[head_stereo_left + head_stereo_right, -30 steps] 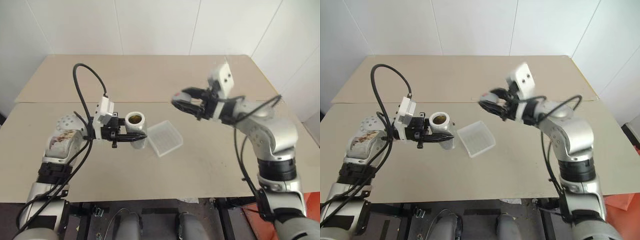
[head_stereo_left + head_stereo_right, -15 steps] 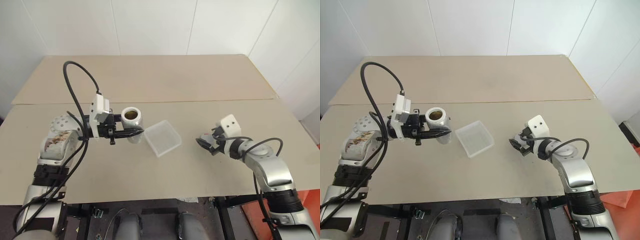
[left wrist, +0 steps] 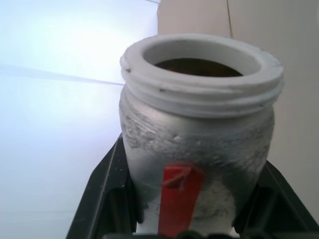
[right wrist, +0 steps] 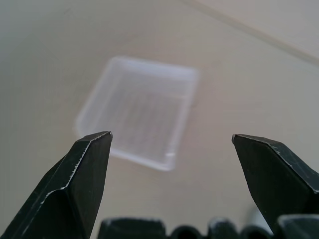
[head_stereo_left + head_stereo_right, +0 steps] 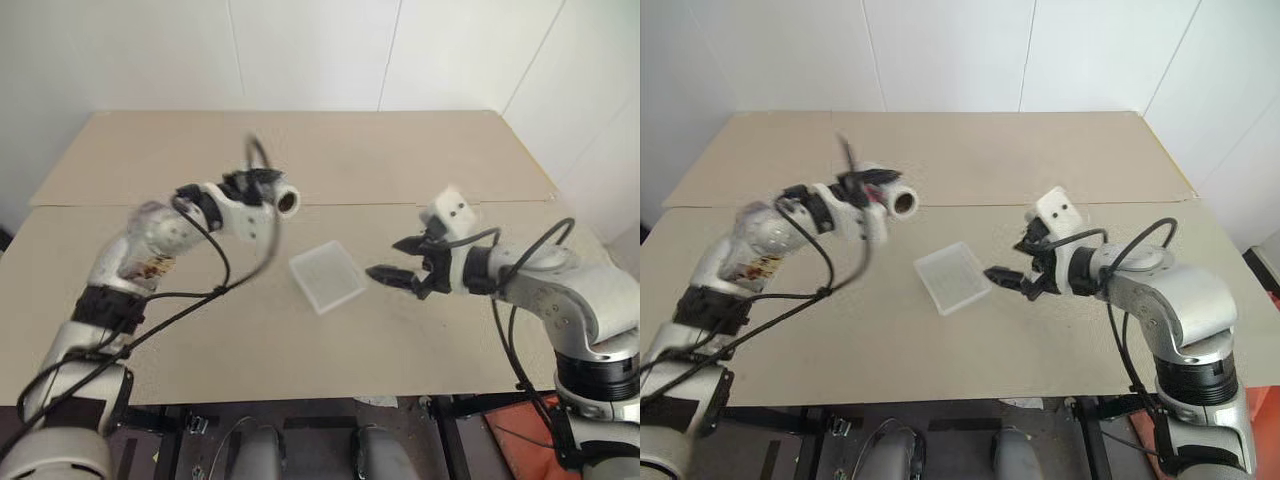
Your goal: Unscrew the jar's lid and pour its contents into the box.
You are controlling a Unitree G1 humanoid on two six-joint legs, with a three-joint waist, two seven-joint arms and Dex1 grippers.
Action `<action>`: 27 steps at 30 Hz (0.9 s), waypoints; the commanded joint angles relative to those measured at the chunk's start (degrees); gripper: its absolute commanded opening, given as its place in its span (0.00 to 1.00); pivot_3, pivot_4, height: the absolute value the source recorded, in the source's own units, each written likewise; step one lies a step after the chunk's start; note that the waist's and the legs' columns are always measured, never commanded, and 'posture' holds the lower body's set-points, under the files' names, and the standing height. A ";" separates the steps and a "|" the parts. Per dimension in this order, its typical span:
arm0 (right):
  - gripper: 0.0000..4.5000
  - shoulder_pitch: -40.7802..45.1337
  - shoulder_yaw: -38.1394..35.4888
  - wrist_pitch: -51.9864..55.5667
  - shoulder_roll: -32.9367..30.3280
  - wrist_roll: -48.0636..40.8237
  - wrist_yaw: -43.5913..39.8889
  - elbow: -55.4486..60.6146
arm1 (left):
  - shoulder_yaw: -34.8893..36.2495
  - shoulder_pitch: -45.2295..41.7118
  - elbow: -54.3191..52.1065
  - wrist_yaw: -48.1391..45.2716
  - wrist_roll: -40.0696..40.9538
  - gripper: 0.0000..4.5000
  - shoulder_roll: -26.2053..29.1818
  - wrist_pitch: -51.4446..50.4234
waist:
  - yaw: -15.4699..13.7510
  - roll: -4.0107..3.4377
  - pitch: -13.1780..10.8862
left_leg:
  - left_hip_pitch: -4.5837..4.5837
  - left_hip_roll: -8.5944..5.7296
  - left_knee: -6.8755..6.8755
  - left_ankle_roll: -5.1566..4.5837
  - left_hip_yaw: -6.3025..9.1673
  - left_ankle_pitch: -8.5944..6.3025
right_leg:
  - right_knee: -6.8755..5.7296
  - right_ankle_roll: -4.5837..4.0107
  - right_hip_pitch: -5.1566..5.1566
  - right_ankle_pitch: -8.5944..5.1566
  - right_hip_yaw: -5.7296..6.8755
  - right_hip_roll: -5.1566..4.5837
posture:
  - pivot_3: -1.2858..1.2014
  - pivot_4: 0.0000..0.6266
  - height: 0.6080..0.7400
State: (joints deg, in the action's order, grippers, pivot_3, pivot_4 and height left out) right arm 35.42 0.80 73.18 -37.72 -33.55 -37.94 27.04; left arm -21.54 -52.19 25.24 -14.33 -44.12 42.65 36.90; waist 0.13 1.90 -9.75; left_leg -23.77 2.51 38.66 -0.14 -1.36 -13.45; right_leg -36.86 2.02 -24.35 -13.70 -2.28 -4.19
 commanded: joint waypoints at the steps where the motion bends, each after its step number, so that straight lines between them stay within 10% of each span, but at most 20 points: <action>1: 0.99 3.22 0.46 -2.64 -2.42 -1.66 -3.76 -0.10 | -11.67 -9.38 4.82 29.69 -25.89 0.42 1.01 0.38 | -0.64 0.01 -0.01 | -0.06 -0.06 0.04 0.00 -0.01 0.00 | 0.01 0.04 -0.04 0.02 0.01 -0.07 | 0.52 0.24 1.00; 9: 0.99 2.61 -0.13 -9.11 -4.13 -2.27 -7.06 0.81 | -24.24 -14.09 11.78 55.05 -43.66 0.42 -6.79 -12.96 | -1.00 0.01 -0.01 | -0.43 -0.23 0.13 -0.05 0.01 -0.03 | -0.05 0.27 -0.19 0.10 0.09 -0.26 | 0.52 0.24 1.00; 27: 0.99 0.07 -0.86 -11.43 -4.51 -2.15 -5.97 3.08 | -25.94 -11.75 11.65 54.13 -39.26 0.42 -5.80 -11.16 | -0.82 0.01 -0.01 | -0.53 -0.29 0.17 -0.03 -0.02 -0.01 | -0.26 0.26 -0.44 0.11 0.00 -0.31 | 0.52 0.24 1.00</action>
State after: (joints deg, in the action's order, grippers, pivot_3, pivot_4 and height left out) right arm 35.32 1.22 63.87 -41.37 -35.19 -43.73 28.16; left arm -50.22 -64.17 37.58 40.92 -86.58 36.01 25.16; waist -0.70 1.91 -9.76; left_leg -24.30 2.22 38.84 -0.16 -1.38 -13.46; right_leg -37.12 2.28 -24.79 -13.60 -2.28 -4.49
